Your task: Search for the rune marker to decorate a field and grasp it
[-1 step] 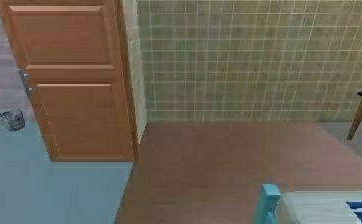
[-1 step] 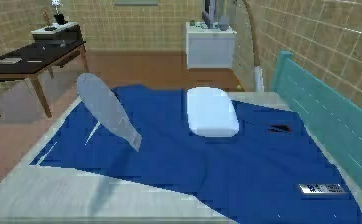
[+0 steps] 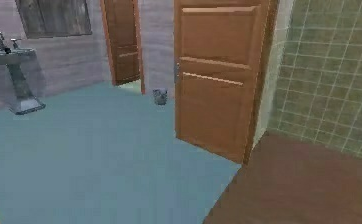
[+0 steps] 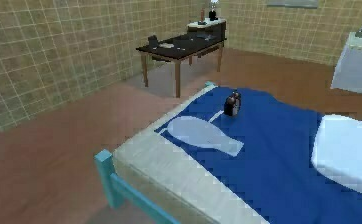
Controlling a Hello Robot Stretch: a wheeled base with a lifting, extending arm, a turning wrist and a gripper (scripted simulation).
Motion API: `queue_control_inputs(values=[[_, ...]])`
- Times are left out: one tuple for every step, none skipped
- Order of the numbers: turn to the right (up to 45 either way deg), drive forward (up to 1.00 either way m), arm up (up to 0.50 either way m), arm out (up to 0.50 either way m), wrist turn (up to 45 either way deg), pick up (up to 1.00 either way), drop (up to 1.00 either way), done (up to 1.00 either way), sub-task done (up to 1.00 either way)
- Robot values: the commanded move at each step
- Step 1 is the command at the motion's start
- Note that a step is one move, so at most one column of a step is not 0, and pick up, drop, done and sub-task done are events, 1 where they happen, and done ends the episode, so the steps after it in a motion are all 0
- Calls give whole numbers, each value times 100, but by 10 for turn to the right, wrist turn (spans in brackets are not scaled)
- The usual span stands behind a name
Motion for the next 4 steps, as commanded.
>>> queue_control_inputs(values=[[0,45,0,0,0,0,0,0,0],[-210,0,0,0,0,0,0,0,0],[-30,0,0,0,0,0,0,0,0],[0,100,0,0,0,0,0,0,0]])
